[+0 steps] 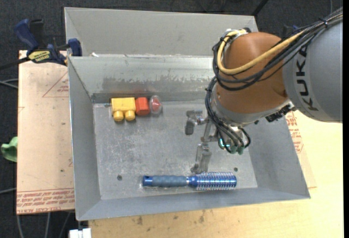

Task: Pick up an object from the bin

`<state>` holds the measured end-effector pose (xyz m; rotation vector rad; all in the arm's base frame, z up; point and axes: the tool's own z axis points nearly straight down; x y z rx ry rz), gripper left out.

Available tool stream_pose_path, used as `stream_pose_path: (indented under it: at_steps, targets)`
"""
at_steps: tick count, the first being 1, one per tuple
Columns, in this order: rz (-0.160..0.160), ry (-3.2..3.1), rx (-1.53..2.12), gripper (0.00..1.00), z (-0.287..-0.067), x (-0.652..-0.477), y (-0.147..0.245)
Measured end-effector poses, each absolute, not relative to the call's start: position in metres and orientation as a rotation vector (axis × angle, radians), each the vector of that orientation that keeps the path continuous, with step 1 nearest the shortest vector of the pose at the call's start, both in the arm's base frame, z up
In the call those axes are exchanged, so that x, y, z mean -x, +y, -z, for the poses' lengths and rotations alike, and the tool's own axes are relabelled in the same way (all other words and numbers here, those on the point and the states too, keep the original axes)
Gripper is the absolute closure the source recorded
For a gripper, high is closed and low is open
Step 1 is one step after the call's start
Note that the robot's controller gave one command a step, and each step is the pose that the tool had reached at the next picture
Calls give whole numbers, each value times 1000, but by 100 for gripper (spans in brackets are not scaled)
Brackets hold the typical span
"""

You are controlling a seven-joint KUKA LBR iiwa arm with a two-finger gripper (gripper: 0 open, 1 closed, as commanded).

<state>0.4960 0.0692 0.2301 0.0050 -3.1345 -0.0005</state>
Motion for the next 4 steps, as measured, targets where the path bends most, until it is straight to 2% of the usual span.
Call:
stream_pose_path:
  at_steps: [1, 2, 3, 4]
  targets:
    - [-2, -3004, -979, 0, -72, -488, 61]
    - [1, -3022, -881, 0, -101, -482, 57]
    - [4, -3024, -864, 0, -111, -485, 88]
    - [0, -3070, -753, 0, -72, -487, 51]
